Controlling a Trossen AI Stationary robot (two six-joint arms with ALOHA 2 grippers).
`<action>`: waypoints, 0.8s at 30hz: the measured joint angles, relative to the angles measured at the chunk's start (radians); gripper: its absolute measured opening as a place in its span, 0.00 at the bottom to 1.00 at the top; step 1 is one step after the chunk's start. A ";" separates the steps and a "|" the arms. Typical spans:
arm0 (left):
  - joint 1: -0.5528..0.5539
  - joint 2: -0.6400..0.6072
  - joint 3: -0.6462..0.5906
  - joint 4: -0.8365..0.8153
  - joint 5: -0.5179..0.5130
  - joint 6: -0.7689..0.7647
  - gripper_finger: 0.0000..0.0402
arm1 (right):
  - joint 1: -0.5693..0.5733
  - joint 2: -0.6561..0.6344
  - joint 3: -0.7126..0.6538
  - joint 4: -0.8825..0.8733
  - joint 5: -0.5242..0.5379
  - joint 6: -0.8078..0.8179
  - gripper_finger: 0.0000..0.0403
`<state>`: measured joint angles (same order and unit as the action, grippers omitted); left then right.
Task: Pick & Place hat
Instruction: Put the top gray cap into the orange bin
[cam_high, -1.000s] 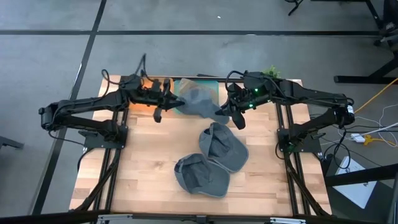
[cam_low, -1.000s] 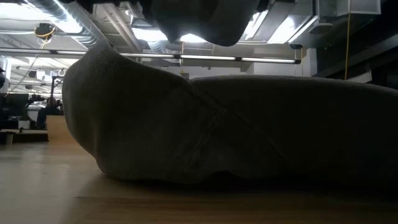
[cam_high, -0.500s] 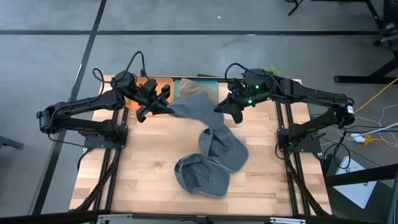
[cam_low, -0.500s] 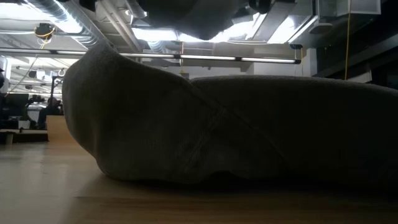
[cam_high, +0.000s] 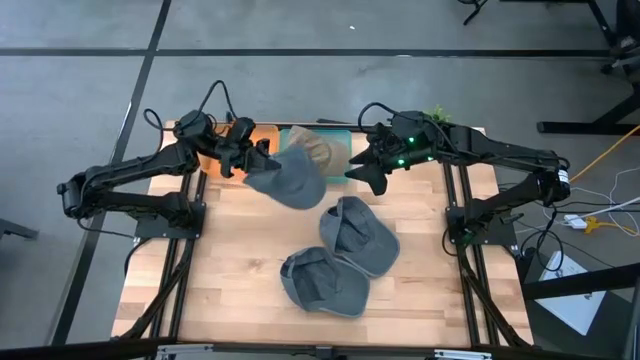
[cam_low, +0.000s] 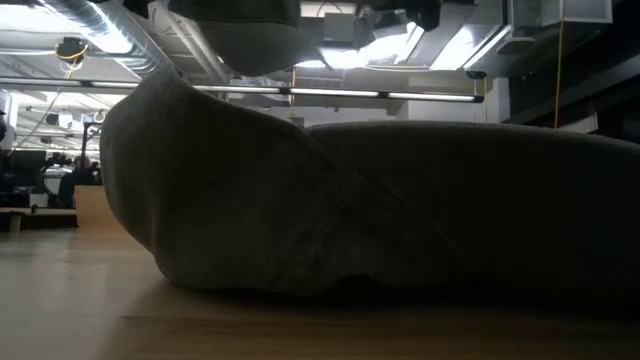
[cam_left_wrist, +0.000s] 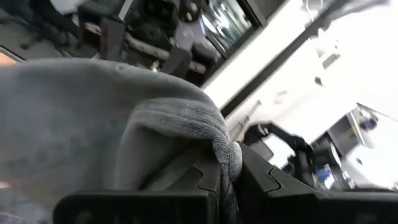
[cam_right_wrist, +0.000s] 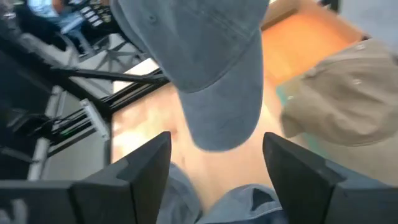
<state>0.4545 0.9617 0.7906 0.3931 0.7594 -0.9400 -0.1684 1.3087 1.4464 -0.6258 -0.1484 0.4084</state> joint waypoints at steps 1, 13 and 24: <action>0.000 -0.005 0.000 0.000 -0.027 -0.006 0.05 | 0.000 0.000 0.000 0.000 0.021 -0.001 0.63; -0.035 -0.097 0.000 -0.005 -0.326 -0.018 0.05 | 0.000 0.000 0.000 -0.063 0.085 -0.062 0.59; -0.035 -0.328 0.000 -0.404 -0.780 0.059 0.05 | 0.001 0.000 0.000 -0.177 0.122 -0.103 0.58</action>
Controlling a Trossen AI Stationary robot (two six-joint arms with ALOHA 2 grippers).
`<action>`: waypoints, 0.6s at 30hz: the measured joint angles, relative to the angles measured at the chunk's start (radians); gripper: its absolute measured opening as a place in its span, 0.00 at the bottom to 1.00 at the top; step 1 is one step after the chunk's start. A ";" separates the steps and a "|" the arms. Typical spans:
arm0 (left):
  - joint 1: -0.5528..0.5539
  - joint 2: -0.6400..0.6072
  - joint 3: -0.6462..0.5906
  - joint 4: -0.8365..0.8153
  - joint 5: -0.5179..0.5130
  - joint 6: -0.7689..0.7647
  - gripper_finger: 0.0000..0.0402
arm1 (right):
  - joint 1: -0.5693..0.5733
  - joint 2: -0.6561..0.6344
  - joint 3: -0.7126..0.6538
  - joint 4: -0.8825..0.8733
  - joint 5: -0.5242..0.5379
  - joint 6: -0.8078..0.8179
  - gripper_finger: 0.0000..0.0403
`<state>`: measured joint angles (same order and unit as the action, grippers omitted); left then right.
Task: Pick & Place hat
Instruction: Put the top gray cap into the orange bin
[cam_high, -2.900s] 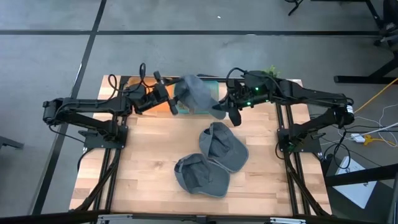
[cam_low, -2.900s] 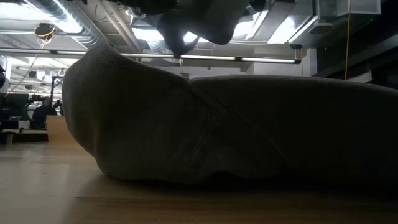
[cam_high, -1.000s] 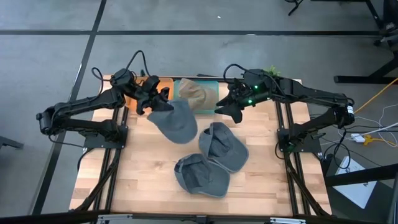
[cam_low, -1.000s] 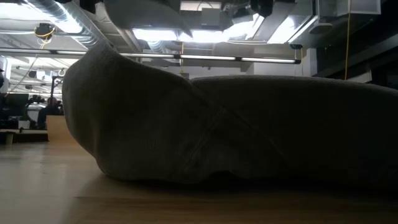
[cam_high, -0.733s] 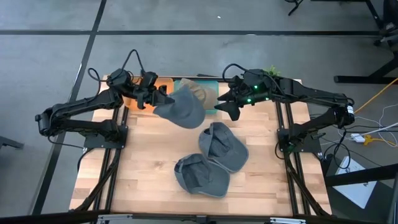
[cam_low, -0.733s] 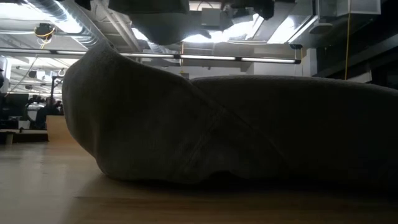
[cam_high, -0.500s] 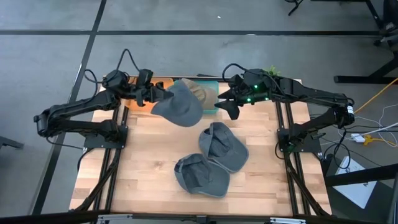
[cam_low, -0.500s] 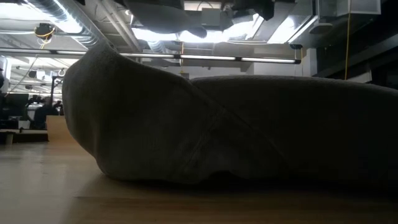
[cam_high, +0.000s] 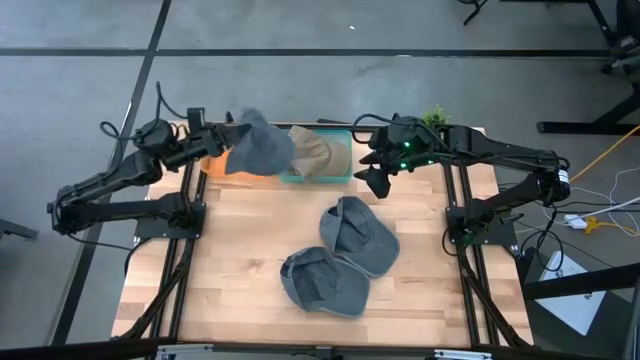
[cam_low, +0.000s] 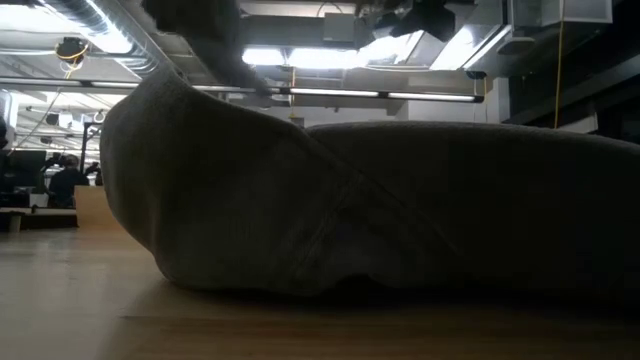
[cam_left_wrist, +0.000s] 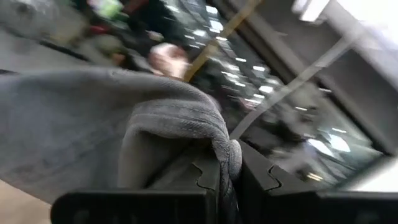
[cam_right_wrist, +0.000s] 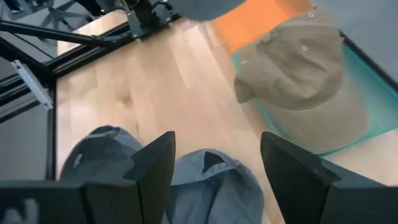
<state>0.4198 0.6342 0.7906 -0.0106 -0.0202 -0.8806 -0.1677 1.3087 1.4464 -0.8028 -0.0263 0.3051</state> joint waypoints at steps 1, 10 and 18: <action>0.000 -0.012 0.000 -0.038 -0.031 0.010 0.05 | 0.000 0.000 0.000 0.000 0.009 -0.002 0.58; 0.001 -0.042 0.000 -0.185 -0.277 0.145 0.05 | 0.000 0.000 0.000 -0.001 0.048 -0.025 0.58; 0.032 -0.047 0.000 -0.220 -0.392 0.213 0.05 | -0.001 0.000 0.000 -0.003 0.117 -0.067 0.58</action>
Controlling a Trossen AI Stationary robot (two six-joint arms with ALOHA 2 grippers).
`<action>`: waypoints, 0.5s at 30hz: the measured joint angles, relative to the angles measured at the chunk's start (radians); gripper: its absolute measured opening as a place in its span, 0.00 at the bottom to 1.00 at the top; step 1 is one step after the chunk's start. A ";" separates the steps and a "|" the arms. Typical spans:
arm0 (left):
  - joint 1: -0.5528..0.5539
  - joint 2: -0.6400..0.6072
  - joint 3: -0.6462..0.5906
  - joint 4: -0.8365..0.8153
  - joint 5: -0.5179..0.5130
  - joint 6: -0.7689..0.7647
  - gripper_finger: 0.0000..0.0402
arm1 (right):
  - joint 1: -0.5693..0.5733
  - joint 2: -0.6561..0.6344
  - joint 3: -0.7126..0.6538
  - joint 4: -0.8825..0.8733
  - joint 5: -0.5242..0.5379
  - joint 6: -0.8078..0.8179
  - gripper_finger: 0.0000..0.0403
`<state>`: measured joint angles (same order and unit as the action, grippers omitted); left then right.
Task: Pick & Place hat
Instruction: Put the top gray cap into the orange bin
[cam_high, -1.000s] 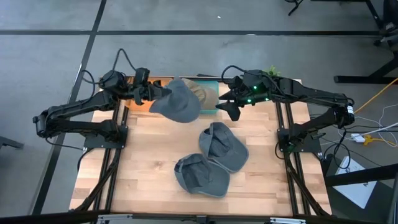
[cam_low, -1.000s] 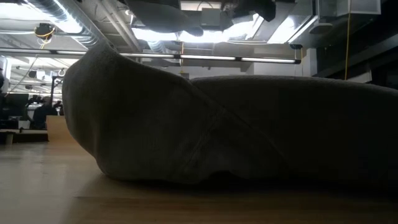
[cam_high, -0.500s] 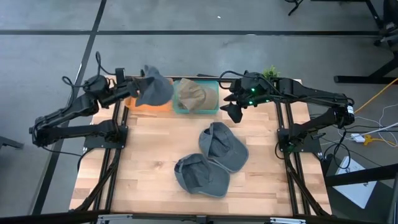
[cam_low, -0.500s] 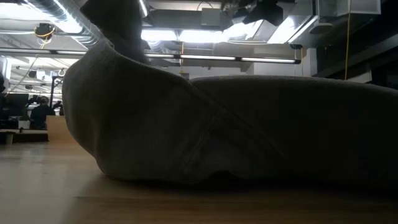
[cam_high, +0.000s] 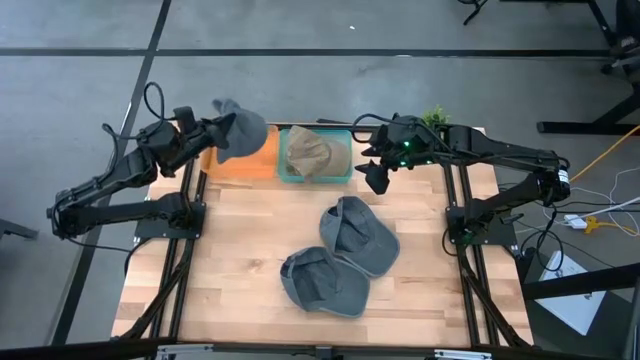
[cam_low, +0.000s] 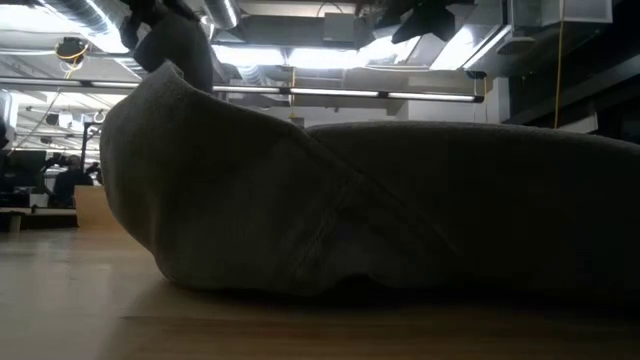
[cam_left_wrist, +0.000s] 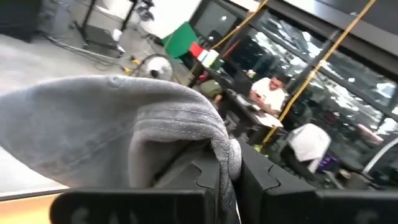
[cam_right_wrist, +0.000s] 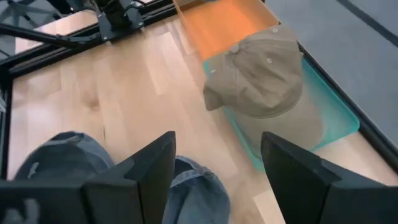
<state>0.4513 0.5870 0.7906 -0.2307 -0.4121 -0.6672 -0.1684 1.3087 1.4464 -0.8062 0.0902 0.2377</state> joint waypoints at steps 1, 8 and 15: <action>0.013 -0.001 0.000 -0.012 0.010 0.000 0.05 | 0.000 0.000 0.000 0.000 0.000 -0.010 0.58; 0.160 0.011 0.000 -0.064 0.206 -0.042 0.05 | -0.010 0.000 0.000 -0.038 0.004 -0.089 0.58; 0.316 0.048 0.000 -0.058 0.376 -0.052 0.05 | -0.054 0.000 0.000 -0.053 0.005 -0.106 0.58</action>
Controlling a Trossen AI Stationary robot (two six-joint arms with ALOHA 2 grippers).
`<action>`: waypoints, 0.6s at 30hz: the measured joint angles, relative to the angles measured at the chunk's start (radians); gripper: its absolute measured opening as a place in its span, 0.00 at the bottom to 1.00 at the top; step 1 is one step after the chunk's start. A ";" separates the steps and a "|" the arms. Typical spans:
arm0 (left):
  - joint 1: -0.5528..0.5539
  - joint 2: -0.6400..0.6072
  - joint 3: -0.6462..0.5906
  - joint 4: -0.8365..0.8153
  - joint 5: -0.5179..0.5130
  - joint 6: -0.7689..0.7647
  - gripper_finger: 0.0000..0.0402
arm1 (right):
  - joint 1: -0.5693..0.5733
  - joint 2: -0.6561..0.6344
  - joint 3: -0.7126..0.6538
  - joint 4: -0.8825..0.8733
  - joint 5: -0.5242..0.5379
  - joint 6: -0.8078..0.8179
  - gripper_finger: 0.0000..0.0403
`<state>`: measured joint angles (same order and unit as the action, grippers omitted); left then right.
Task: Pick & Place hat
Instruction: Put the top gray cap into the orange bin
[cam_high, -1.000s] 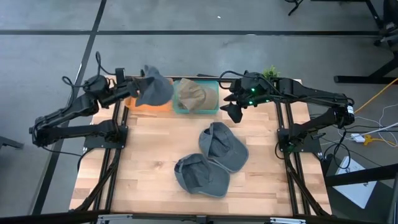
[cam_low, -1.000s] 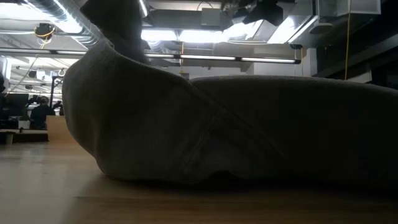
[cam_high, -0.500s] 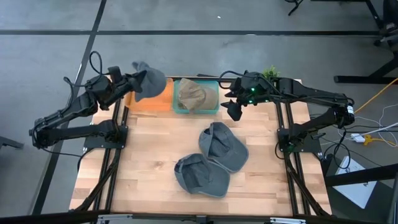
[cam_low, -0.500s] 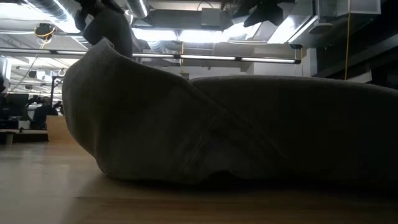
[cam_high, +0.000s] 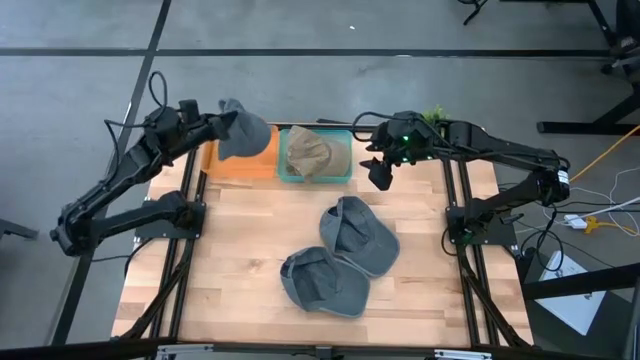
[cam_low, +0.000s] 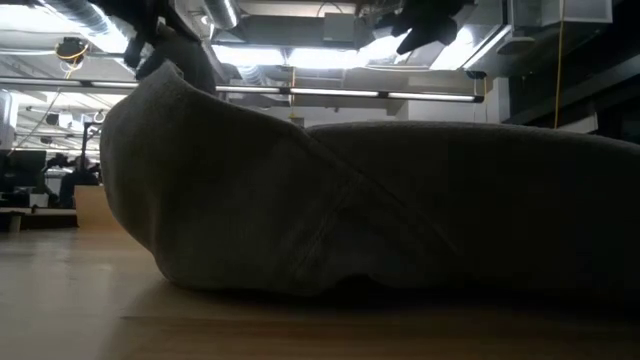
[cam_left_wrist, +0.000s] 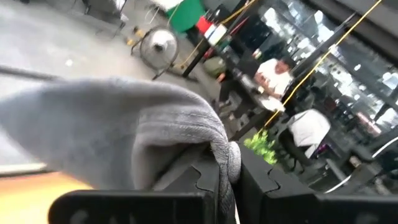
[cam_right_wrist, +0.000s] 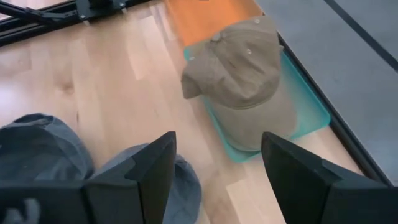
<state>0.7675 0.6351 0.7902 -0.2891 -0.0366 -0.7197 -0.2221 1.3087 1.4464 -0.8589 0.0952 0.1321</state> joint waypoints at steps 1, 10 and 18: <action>0.013 0.010 0.000 -0.013 0.014 -0.001 0.05 | -0.005 0.000 0.000 0.000 0.000 -0.008 0.58; 0.074 0.115 0.000 -0.089 0.029 0.055 0.05 | -0.043 0.000 0.000 0.000 0.000 -0.026 0.58; 0.080 0.282 0.000 -0.067 0.043 0.097 0.05 | -0.044 0.000 0.000 -0.017 -0.011 -0.019 0.58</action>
<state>0.8474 0.9166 0.7902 -0.3557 0.0068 -0.6231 -0.2657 1.3087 1.4464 -0.8759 0.0845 0.1128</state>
